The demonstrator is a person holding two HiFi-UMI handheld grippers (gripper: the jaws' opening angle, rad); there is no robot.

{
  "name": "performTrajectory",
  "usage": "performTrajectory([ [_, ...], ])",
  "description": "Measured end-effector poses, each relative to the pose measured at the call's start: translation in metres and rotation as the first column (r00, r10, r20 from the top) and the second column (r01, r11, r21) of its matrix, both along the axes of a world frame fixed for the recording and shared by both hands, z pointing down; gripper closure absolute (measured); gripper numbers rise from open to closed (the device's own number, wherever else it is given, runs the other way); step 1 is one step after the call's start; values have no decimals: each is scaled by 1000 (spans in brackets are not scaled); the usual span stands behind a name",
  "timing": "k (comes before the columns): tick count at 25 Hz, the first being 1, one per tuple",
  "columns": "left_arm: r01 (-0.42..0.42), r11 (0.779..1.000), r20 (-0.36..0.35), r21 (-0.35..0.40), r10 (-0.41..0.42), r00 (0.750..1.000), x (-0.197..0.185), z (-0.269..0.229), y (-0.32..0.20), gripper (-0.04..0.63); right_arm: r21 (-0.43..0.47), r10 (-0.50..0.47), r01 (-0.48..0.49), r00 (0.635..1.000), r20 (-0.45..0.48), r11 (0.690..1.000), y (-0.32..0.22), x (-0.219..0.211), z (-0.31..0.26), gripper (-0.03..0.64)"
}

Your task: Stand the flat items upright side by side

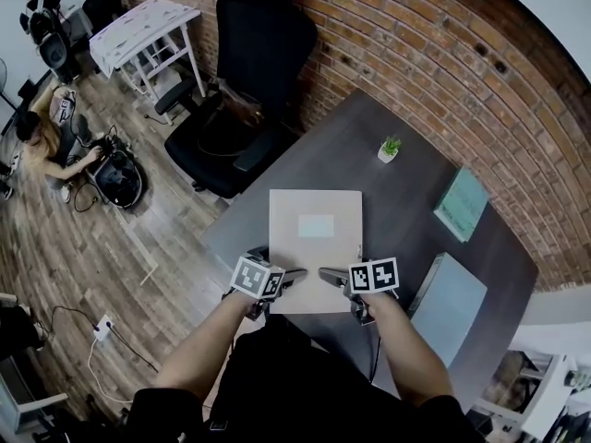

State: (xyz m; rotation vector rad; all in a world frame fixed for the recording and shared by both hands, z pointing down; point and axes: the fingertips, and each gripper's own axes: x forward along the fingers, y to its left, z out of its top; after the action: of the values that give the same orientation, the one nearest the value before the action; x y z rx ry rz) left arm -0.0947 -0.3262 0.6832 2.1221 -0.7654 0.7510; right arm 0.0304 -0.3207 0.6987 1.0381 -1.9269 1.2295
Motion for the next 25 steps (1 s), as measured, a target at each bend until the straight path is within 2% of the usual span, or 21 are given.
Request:
performTrajectory([
  [5,-30,994,31,108,27,999,4,-20,-17,100,78,-9,9,1000,1,997,-13,8,-19,82],
  [10,-60,972,62,227,47,997,16,-45,-37,101,194,5,0,1000,-28,981,-27,21,-43,95],
  [16,-108,933,115,343,73,991,26,-73,-59,109,339,21,8,997,-80,941,-44,33,-71,111],
  [20,-113,909,111,401,74,991,30,-92,-72,118,415,27,14,995,-94,910,-55,39,-89,126],
  [25,-103,881,122,463,51,991,29,-107,-81,158,497,9,76,986,-166,864,-65,45,-100,152],
])
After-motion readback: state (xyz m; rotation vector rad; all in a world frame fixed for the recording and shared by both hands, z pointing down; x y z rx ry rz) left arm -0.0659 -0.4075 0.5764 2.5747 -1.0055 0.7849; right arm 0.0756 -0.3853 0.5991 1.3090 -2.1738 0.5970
